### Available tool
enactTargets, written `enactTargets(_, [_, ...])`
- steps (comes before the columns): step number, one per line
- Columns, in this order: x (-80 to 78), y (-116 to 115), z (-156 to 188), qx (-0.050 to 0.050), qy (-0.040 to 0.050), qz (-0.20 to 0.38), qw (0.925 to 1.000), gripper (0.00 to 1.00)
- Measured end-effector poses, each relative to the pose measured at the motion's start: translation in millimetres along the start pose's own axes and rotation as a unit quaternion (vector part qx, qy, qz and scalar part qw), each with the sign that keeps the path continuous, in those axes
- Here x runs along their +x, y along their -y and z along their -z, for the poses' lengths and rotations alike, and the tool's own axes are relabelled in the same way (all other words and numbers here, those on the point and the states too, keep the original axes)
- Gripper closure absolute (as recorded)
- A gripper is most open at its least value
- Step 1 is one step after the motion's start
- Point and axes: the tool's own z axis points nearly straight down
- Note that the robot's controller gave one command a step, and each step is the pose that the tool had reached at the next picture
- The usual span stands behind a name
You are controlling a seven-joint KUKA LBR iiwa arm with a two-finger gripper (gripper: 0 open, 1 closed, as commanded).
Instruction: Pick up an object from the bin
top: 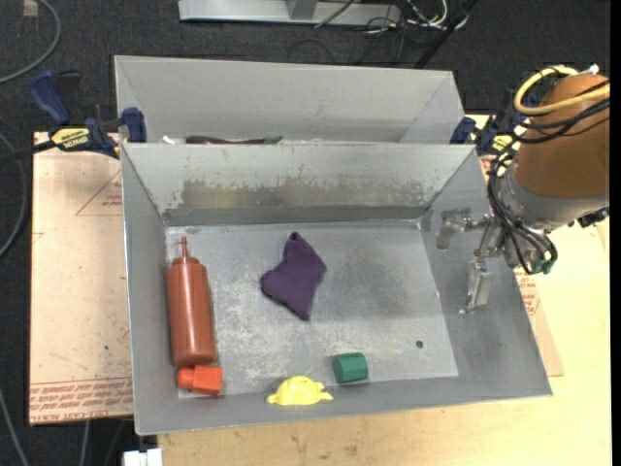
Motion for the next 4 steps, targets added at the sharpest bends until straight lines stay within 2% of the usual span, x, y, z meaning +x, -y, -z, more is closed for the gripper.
enactTargets(1, [-1.4,-1,5,0.001,0.0036,0.001,1.0000,0.00])
enactTargets(2, [-8.1,-2,-13,0.002,0.0071,0.029,0.9996,0.00])
enactTargets(3, [-12.2,-19,-73,0.001,0.0064,0.029,0.9996,0.00])
enactTargets(4, [-9.3,-30,-104,0.000,0.0021,0.043,0.9991,0.00])
